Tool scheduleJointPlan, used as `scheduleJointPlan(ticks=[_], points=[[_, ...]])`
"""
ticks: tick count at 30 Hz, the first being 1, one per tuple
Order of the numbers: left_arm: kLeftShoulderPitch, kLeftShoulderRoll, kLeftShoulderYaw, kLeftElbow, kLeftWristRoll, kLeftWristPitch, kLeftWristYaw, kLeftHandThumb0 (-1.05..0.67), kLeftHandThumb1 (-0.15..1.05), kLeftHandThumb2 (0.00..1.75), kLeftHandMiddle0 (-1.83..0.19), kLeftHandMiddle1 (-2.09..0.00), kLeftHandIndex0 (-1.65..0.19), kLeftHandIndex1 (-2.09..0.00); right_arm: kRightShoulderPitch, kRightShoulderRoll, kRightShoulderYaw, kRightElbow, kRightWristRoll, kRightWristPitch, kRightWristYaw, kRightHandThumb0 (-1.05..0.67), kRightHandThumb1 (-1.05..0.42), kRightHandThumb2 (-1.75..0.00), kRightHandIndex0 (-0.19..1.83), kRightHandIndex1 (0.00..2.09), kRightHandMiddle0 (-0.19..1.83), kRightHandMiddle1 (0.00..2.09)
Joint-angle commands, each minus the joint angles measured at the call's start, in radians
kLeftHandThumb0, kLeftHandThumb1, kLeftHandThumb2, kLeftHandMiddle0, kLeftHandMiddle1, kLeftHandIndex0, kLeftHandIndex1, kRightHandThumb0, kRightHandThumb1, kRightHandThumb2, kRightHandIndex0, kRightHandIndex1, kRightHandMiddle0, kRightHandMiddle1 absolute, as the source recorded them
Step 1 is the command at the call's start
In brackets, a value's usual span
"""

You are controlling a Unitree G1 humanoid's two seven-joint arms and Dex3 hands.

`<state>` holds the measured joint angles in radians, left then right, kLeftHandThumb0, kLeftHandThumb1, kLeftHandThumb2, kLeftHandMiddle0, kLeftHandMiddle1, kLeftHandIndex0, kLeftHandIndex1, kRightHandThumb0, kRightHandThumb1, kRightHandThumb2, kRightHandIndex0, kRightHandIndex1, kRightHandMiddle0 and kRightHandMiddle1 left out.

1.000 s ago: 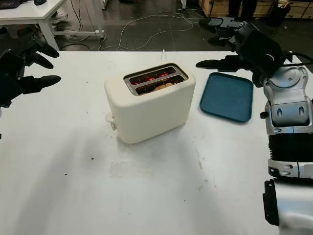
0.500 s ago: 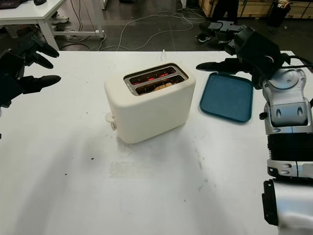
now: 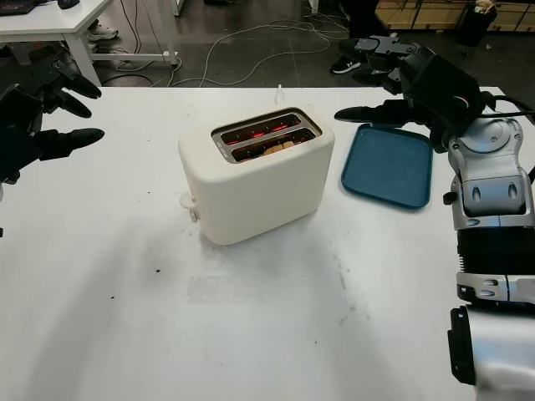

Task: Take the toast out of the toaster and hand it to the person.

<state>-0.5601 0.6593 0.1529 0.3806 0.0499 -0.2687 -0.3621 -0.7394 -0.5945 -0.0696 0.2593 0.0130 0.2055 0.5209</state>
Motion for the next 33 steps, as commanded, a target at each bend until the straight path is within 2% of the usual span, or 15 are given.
scheduleJointPlan(ticks=[1,13,33], points=[[0.007,-0.004,0.003,-0.005,-0.007,-0.005,0.003,-1.05,0.92,0.14,0.00,-1.62,0.00,-1.51,-0.005,-0.004,0.001,-0.015,-0.005,0.002,-0.009,-0.52,-0.70,0.00,0.00,0.73,0.40,0.01],[-0.001,0.000,0.000,0.016,-0.004,-0.039,-0.001,-1.05,0.92,0.16,0.00,-1.61,0.00,-1.50,-0.010,-0.003,0.004,-0.021,-0.007,0.019,-0.009,-0.53,-0.70,0.00,0.01,0.72,0.40,0.01],[-0.005,0.003,-0.005,0.017,0.006,-0.040,0.002,-1.05,0.92,0.16,0.00,-1.61,0.00,-1.51,-0.015,0.001,0.007,-0.027,-0.026,0.028,-0.016,-0.52,-0.70,0.00,0.02,0.73,0.42,0.01]])
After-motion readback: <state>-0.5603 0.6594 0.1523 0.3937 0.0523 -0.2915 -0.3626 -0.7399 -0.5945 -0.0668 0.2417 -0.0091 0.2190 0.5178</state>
